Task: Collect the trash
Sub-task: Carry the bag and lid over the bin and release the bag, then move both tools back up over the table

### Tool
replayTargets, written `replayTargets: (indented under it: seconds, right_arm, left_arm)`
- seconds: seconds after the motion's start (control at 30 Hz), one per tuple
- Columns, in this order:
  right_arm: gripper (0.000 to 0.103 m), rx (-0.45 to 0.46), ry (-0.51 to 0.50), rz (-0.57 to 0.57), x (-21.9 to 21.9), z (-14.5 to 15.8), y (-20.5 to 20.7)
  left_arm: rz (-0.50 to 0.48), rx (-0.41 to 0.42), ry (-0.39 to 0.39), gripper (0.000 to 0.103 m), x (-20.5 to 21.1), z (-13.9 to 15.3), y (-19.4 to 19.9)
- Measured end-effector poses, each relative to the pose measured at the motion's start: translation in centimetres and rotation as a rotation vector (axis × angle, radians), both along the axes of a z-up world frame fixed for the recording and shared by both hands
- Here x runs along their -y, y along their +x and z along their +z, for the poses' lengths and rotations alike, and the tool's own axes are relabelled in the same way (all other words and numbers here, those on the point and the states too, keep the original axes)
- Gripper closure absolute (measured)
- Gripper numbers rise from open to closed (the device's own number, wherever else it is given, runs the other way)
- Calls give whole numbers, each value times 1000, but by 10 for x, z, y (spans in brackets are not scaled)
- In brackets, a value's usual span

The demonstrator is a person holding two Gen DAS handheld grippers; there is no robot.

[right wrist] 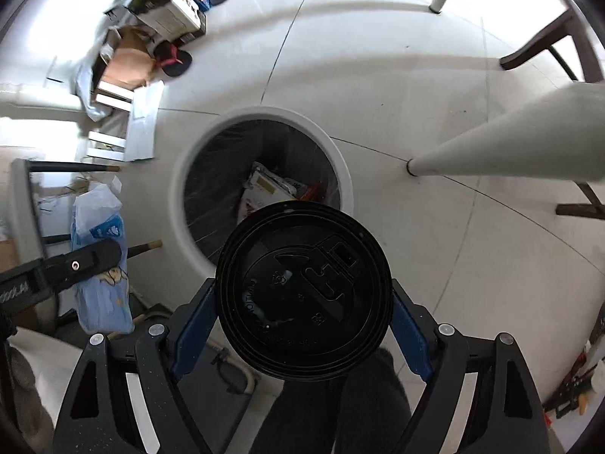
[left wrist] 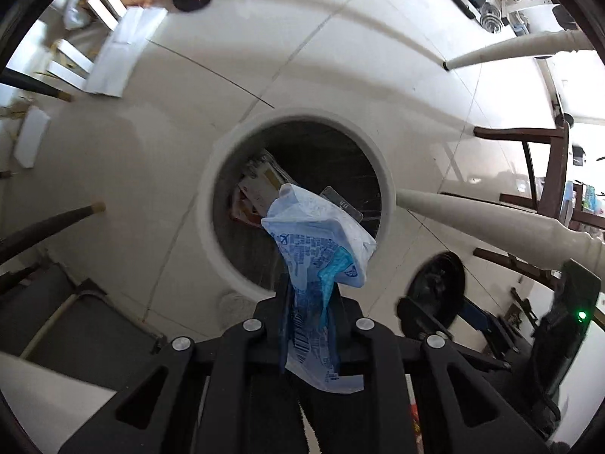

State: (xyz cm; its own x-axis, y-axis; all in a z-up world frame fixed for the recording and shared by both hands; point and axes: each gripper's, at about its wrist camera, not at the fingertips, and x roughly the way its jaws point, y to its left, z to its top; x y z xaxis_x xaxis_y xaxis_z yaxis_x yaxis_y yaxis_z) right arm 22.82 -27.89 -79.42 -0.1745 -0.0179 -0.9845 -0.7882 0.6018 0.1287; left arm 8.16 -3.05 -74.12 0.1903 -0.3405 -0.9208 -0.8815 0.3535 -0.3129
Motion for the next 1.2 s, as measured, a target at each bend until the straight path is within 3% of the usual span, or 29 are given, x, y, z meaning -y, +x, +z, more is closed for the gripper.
replayTargets:
  seconds: [0.03,0.13,0.2,0.23,0.33,0.4,0.8,1.2]
  right_arm:
    - [16,-5,-3,5,-3,-11,0]
    - [14,-11,-14,21,-10,-39,5]
    - [12,-25,-27,24,-14,-53,4]
    - [11,-33,-34,27,-16,-59,4]
    - [6,-44,-51,39,-21,-67,2]
    - [0,-49,-55,40,-22,-66,1]
    - [0,18,-66,70,-28,-9,-8]
    - [0,50,-54,71,-2,111,-21]
  left_arm:
    - [-4,-10,-6,87,-1,-7,2]
    - [-7,-20,0,69,-4,-14,5]
    - [5,-24,19,37,-6,-13,4]
    - [10,-28,26,30,-7,-13,2]
    - [23,-40,39,20,-10,-7,-1]
    - [17,-62,56,5,-10,-2,-2]
    - [-25,-204,288,5,-1,63,-28]
    - [-43,-246,308,5,34,159,-48]
